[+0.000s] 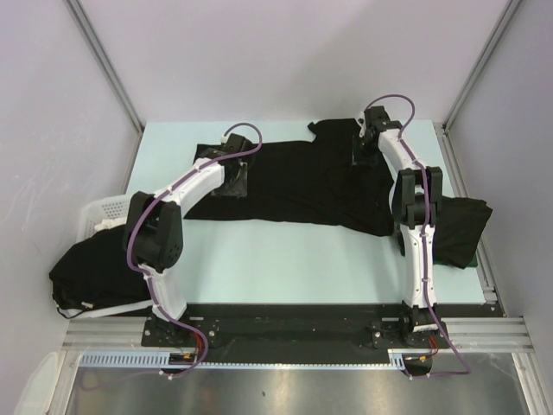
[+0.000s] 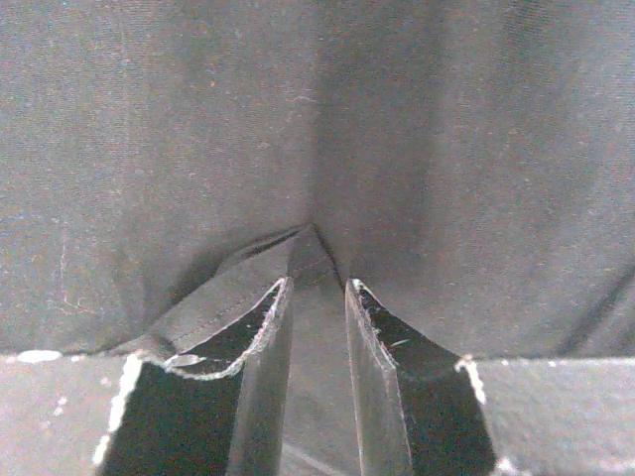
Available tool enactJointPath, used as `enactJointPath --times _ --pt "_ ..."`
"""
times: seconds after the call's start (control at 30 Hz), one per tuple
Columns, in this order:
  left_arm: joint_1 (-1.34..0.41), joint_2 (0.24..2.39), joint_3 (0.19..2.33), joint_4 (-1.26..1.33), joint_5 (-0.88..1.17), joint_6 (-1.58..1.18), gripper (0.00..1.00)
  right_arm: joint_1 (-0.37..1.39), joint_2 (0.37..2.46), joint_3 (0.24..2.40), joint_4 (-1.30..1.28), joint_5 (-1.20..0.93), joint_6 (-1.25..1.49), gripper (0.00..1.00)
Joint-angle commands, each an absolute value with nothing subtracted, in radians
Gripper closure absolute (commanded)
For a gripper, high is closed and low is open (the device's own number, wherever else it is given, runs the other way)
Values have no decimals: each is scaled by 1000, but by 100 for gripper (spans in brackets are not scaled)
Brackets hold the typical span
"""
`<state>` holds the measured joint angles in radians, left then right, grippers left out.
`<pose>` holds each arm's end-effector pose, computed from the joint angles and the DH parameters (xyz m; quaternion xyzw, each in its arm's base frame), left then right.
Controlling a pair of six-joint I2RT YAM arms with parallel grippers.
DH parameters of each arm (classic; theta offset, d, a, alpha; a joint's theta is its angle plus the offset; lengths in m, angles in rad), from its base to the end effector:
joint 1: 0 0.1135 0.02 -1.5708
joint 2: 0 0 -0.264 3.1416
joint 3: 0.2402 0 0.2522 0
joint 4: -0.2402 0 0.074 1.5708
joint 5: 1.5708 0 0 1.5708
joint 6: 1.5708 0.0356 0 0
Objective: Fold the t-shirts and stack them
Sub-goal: Fold the flattened tshirt in 1/3 of the way
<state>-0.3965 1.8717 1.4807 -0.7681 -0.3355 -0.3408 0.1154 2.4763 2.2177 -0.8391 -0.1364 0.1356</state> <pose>0.3649 -0.1401 0.2291 -0.0072 0.9657 0.0798 0.2469 0.5256 0.0658 0.1746 -0.0062 0.9700 0.0950 0.2237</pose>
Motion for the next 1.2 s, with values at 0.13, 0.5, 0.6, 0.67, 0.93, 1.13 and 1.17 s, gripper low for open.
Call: enactJointPath --times 0.13,0.5,0.6,0.67,0.93,1.13,1.17 --pt "-400 1824 1482 -755 -334 -357 41 112 2477 2223 -824 -133 118 67" --pt "-400 1833 1496 -756 -333 -356 41 133 2510 2215 -827 -153 124 71" --pt "-400 1830 1497 -756 -336 -354 41 138 2514 2215 -828 -152 126 76" --pt "-400 1830 1494 -755 -336 -353 41 140 2513 2215 -827 -146 129 80" --pt "-400 1821 1479 -749 -333 -357 41 135 2493 2220 -830 -123 130 94" --pt "-400 1815 1470 -738 -328 -359 41 126 2465 2217 -831 -114 130 98" --pt "-400 1813 1470 -738 -327 -359 41 126 2461 2217 -831 -112 130 98"
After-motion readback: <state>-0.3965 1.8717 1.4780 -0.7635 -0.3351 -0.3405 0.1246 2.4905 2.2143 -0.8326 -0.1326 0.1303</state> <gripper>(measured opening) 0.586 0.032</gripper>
